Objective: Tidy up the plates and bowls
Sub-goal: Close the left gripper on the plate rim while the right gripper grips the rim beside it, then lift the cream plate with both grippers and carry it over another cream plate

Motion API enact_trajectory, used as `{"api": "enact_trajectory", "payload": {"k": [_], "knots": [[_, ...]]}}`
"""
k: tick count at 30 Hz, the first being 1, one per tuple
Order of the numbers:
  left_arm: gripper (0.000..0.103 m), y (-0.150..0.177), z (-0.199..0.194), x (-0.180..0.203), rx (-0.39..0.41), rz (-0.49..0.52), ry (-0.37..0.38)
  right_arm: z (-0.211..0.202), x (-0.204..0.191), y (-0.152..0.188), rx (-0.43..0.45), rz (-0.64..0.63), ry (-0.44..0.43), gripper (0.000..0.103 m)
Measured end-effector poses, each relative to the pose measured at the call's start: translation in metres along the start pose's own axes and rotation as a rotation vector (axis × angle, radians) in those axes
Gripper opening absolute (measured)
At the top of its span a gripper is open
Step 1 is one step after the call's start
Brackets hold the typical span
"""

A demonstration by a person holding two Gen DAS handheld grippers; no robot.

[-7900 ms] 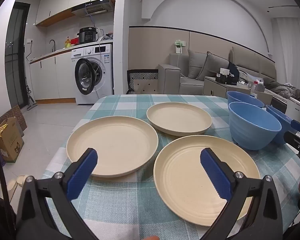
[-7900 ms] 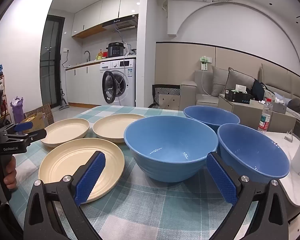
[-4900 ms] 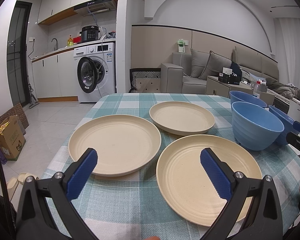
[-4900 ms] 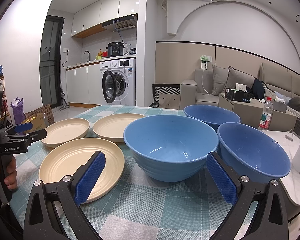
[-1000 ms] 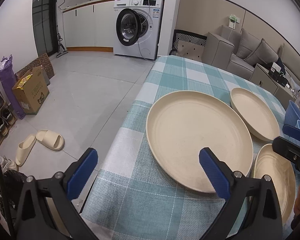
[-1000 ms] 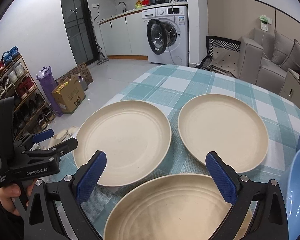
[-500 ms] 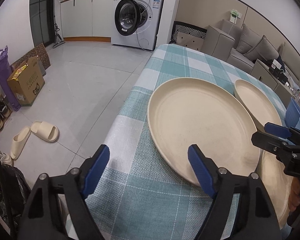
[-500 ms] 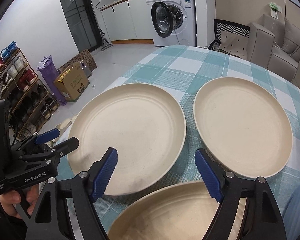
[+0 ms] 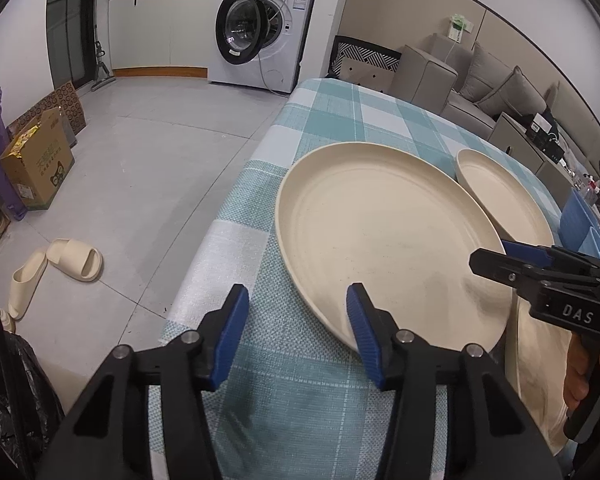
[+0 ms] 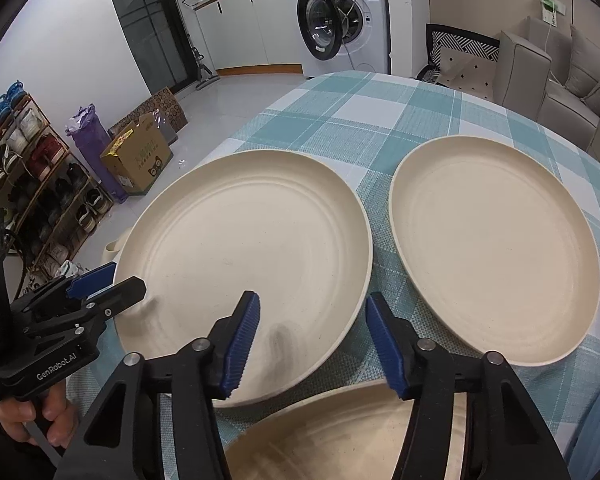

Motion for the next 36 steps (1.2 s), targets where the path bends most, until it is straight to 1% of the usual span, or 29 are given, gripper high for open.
{"api": "enact_trajectory", "payload": {"k": [2, 3, 4, 5, 6, 8, 11, 16, 23, 36], "knots": [[0.041, 0.001, -0.001, 0.002, -0.002, 0.006, 0.017, 0.000, 0.000, 0.000, -0.001, -0.002, 0.016, 0.048], [0.037, 0.001, -0.001, 0.003, -0.002, 0.010, 0.023, 0.000, 0.000, 0.000, -0.002, -0.002, 0.024, 0.043], [0.035, 0.002, -0.001, 0.004, -0.001, 0.015, 0.027, 0.000, 0.001, 0.001, -0.004, -0.002, 0.034, 0.040], [0.031, 0.002, -0.002, 0.005, 0.000, 0.021, 0.029, 0.000, 0.002, 0.001, -0.006, -0.003, 0.041, 0.033], [0.027, 0.002, -0.002, 0.007, 0.001, 0.026, 0.032, 0.000, 0.003, 0.001, -0.008, -0.003, 0.048, 0.029], [0.027, 0.002, -0.002, 0.008, 0.003, 0.031, 0.028, -0.001, 0.004, 0.002, -0.009, -0.006, 0.050, 0.027], [0.026, 0.002, -0.002, 0.007, 0.004, 0.032, 0.027, -0.001, 0.002, 0.003, -0.006, -0.019, 0.059, 0.026], [0.026, 0.001, -0.004, 0.008, 0.018, 0.045, 0.002, -0.004, -0.004, 0.003, 0.004, -0.042, 0.070, 0.026], [0.025, -0.001, -0.012, 0.009, 0.041, 0.050, 0.006, -0.012, -0.006, 0.001, 0.023, -0.043, 0.076, 0.026], [0.026, -0.003, -0.037, 0.020, 0.087, 0.068, 0.027, -0.053, -0.010, 0.002, 0.084, -0.041, 0.109, 0.026]]}}
Point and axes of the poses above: each gripper's, at about its wrist camera, not at the fingertips, and z roughly the way its jaws point, x to its right, y to its underside, the point moved 3 cm from there along z, roughly the way its jaws point, and after that the axes turned 15 degrees about -z, right-handed, at the moved point
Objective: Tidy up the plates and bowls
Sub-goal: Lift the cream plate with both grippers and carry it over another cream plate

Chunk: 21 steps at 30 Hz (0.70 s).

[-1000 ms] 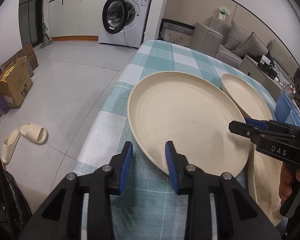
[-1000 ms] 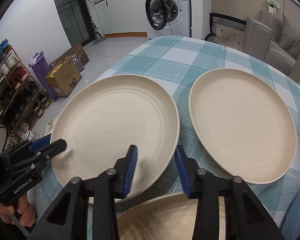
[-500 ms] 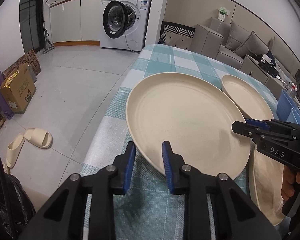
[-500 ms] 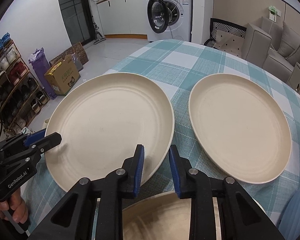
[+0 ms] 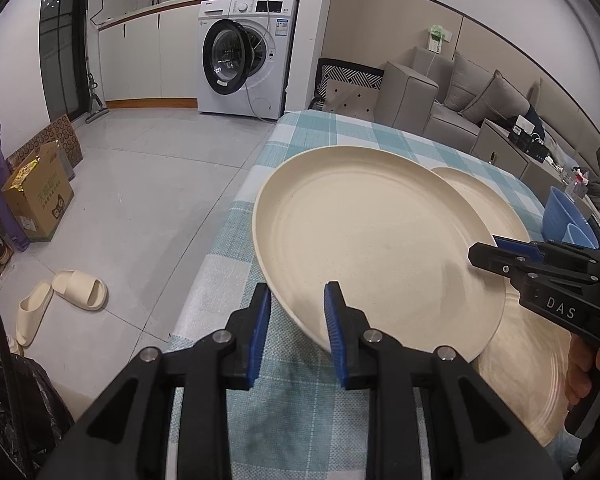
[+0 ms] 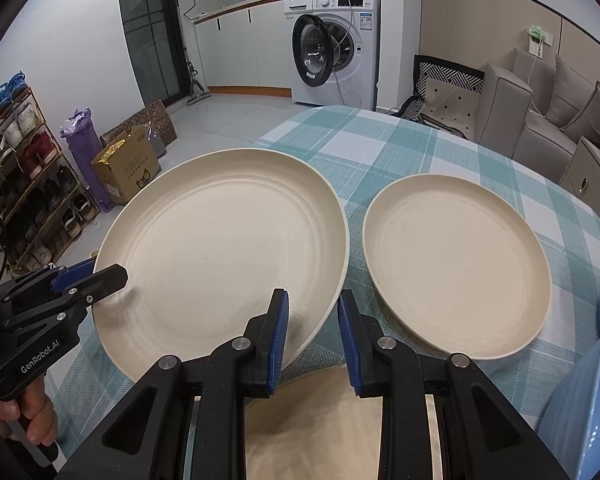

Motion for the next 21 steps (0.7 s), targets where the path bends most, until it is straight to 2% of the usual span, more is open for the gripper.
{"api": "enact_trajectory", "payload": {"k": [21], "knots": [[0.026, 0.013, -0.036, 0.053, 0.028, 0.103, 0.084, -0.082, 0.021, 0.038, 0.058, 0.090, 0.078, 0.026]]}}
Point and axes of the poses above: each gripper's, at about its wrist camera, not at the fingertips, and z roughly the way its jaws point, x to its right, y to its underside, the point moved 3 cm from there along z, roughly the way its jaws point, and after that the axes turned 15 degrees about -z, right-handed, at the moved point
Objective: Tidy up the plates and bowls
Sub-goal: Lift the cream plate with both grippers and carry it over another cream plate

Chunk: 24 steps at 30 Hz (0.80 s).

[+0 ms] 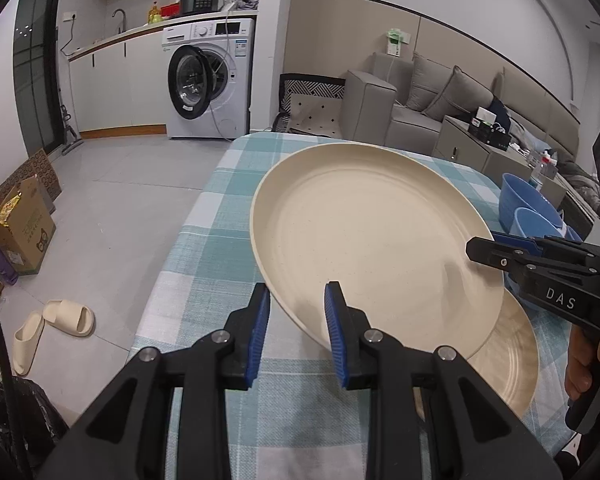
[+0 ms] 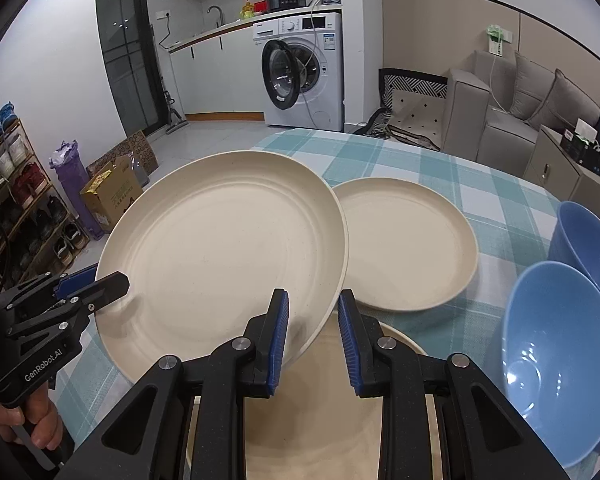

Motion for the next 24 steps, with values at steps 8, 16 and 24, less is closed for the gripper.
{"api": "enact_trajectory", "payload": {"k": [8, 16, 24], "knots": [[0.026, 0.011, -0.004, 0.021, -0.013, 0.046, 0.022, -0.020, 0.013, 0.023, -0.004, 0.048, 0.020, 0.026], [0.026, 0.023, -0.007, 0.041, -0.033, 0.101, 0.041, -0.038, 0.024, 0.044, -0.013, 0.094, 0.043, 0.026], [0.026, 0.032, -0.006, 0.051, -0.056, 0.134, 0.043, -0.047, 0.024, 0.063, -0.032, 0.133, 0.045, 0.026]]}}
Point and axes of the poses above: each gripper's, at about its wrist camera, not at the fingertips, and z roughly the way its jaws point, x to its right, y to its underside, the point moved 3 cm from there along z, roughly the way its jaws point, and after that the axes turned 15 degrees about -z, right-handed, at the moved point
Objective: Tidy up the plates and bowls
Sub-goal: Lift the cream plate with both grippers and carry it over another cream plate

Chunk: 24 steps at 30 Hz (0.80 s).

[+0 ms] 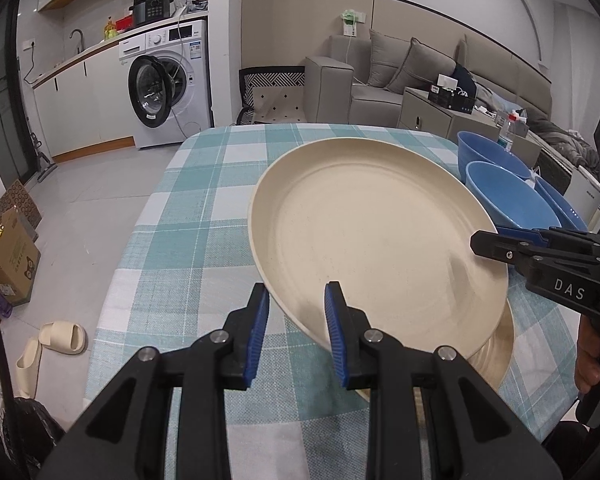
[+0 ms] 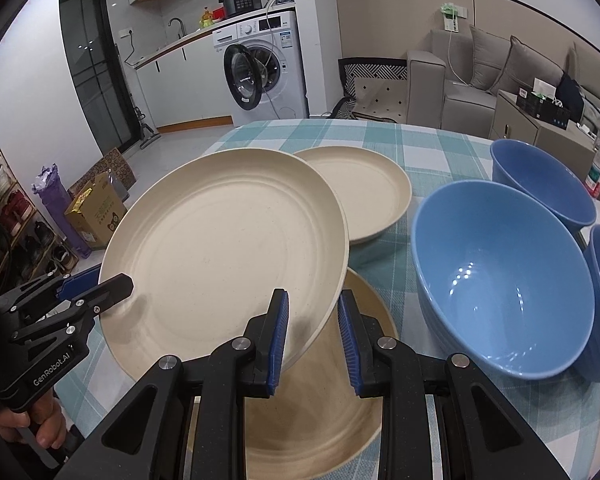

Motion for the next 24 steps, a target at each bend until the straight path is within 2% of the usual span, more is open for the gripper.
{"api": "enact_trajectory", "payload": {"k": [24], "knots": [[0.028, 0.027, 0.012, 0.031, -0.074, 0.094, -0.020, 0.002, 0.015, 0.041, -0.083, 0.035, 0.046, 0.027]]}}
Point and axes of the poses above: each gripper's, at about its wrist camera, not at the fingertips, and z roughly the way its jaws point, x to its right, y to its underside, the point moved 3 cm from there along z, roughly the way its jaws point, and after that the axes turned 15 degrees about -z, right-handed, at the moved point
